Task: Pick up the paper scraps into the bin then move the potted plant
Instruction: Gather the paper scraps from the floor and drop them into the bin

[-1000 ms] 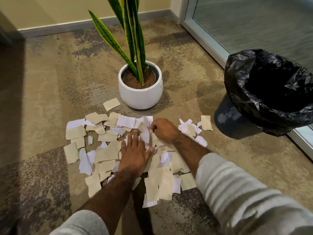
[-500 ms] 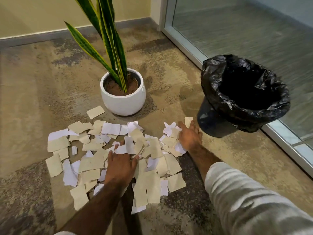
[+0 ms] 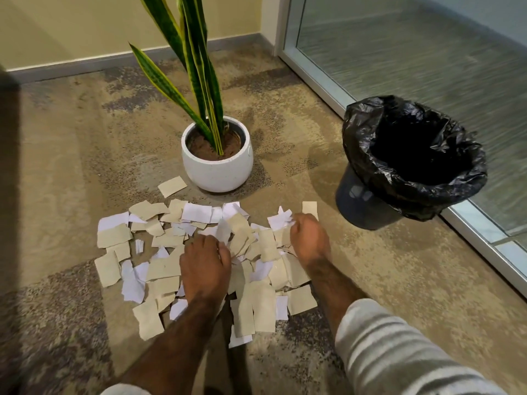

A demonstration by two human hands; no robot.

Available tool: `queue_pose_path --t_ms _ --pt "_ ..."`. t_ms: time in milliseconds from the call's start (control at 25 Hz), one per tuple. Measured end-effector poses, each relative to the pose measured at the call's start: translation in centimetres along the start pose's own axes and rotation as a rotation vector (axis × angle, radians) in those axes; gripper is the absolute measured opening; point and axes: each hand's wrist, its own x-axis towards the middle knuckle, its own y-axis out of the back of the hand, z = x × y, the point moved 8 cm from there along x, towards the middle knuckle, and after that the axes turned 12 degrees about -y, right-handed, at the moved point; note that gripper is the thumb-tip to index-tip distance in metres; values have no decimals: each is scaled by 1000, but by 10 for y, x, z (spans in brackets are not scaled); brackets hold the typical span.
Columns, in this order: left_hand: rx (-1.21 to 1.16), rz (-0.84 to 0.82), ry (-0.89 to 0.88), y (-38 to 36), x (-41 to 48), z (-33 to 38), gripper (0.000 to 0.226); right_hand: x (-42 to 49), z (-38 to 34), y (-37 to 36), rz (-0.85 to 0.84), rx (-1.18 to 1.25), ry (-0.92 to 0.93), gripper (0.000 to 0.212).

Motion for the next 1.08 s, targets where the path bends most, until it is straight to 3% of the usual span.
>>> queue_pose_path --t_ms 80,200,320,480,600,680,880,1000,1080 --pt "33 20 50 -2 0 -3 31 14 15 10 21 -108 -154 32" --pt "30 -264 252 -31 -15 -15 68 10 39 -1 -162 -277 -322 65" --pt "-70 -484 322 -55 -35 -15 93 -15 18 -31 -253 -279 -162 78" --pt "-67 -511 282 -58 -30 -7 105 -21 -11 -47 -390 -58 -40 90" --pt "-94 -523 290 -55 -31 -7 111 -24 3 -48 -549 -274 -39 135" --pt "-78 -556 207 -57 -27 -3 113 -32 1 -54 -618 -428 36 151" --pt "-359 -477 124 -62 -5 6 103 -43 -33 -73 -652 -322 189 144" --pt "-584 -419 114 -61 3 4 84 -49 -37 -77 -665 -123 143 118" --pt "-743 -372 131 -58 6 3 56 -52 -42 -76 -637 15 124 96"
